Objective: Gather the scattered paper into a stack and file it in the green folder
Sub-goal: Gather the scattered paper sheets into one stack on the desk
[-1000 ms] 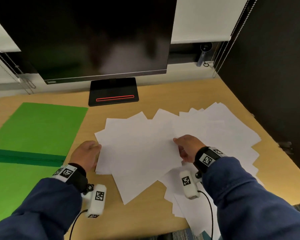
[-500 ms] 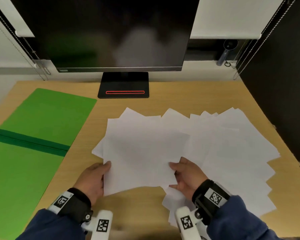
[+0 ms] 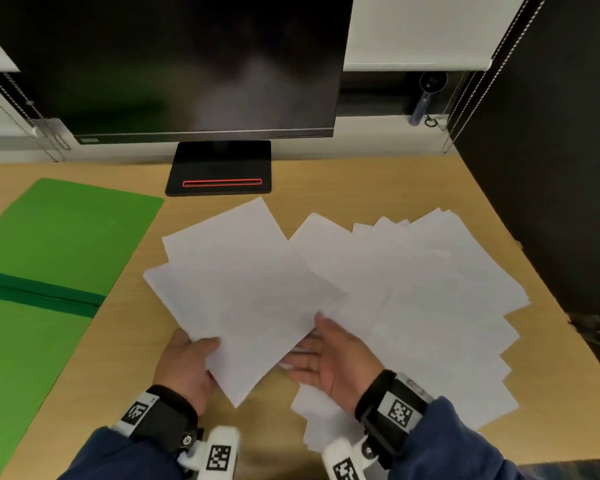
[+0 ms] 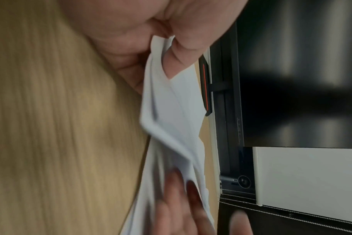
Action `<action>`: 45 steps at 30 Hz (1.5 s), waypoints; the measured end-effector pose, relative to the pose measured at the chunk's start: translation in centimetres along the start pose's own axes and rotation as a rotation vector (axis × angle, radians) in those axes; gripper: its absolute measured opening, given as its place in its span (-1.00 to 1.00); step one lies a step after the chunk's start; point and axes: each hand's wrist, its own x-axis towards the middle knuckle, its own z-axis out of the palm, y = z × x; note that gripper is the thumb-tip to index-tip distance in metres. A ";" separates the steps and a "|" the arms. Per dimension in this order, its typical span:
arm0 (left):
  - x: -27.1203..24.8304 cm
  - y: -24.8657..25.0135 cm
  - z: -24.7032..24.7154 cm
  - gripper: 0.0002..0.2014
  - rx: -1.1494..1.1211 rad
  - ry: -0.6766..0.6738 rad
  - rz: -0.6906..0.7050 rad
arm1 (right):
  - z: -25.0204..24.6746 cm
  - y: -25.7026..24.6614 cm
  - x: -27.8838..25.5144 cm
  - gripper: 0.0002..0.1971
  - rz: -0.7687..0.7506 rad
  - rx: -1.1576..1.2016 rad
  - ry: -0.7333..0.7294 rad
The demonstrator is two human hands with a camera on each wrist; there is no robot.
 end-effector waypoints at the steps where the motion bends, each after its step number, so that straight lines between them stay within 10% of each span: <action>1: 0.4 0.2 -0.5 -0.72 0.028 -0.018 0.009 | -0.8 -0.9 0.2 -0.37 -0.020 0.083 0.045; 10: 1.4 1.9 1.6 -0.49 0.540 -0.483 0.043 | -5.9 -4.0 -1.7 -0.66 -0.102 -0.172 0.130; 13: 2.8 2.3 5.5 -0.76 0.817 -0.327 0.261 | -8.3 -3.5 -2.7 -0.66 -0.209 -0.149 0.314; 16: 3.9 3.9 8.5 -0.52 1.308 -0.039 0.475 | -11.8 -3.4 -5.0 -0.71 -0.329 -0.167 0.485; 21: 4.7 4.1 11.7 -0.16 1.673 0.035 0.401 | -17.5 -3.9 -9.9 -0.81 -0.325 -0.186 0.644; 32: 4.7 4.5 13.1 -0.01 1.770 0.079 0.245 | -22.0 -2.0 -12.5 -0.80 -0.211 -0.205 0.713; 36: 4.3 4.1 13.4 -0.24 1.538 -0.051 0.227 | -22.8 -2.0 -13.2 -0.80 -0.218 -0.158 0.709; 40: 3.9 3.3 14.1 -0.82 1.570 -0.033 0.524 | -22.8 -1.9 -13.2 -0.80 -0.231 -0.126 0.704; 45: 3.7 2.9 16.3 -0.79 1.608 -0.211 0.756 | -23.3 -1.6 -13.1 -0.79 -0.237 -0.082 0.719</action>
